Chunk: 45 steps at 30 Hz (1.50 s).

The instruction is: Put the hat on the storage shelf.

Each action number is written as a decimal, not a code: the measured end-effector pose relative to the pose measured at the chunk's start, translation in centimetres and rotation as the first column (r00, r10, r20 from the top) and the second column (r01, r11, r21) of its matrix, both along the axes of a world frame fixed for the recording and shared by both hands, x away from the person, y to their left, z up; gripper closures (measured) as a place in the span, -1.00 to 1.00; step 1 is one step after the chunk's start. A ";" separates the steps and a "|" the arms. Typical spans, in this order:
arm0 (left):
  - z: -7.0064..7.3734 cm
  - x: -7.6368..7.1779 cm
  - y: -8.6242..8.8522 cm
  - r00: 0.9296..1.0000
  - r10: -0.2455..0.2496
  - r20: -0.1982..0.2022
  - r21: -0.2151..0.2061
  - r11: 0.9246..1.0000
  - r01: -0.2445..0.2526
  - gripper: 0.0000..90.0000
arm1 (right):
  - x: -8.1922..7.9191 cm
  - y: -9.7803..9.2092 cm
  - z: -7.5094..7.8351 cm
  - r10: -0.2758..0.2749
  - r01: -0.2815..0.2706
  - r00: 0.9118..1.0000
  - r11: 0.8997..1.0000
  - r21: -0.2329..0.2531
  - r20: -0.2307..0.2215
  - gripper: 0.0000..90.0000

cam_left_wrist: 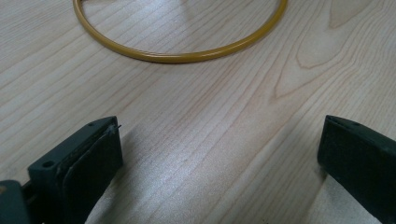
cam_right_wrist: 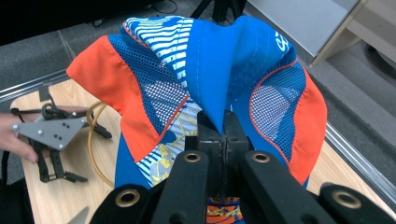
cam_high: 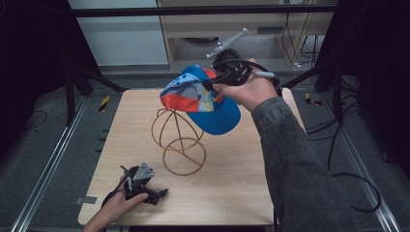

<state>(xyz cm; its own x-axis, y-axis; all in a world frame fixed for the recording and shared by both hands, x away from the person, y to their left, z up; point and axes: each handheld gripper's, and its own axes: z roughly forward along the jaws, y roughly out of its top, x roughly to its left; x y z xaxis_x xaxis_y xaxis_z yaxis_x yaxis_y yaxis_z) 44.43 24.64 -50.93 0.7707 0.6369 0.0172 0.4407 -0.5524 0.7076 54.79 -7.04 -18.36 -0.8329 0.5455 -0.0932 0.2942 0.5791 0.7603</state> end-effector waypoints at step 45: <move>0.0 0.0 0.0 1.000 0.006 0.003 0.000 1.000 -0.006 -1.00 | 2.3 10.3 -2.2 0.124 -0.133 0.990 0.979 -0.152 -0.068 1.00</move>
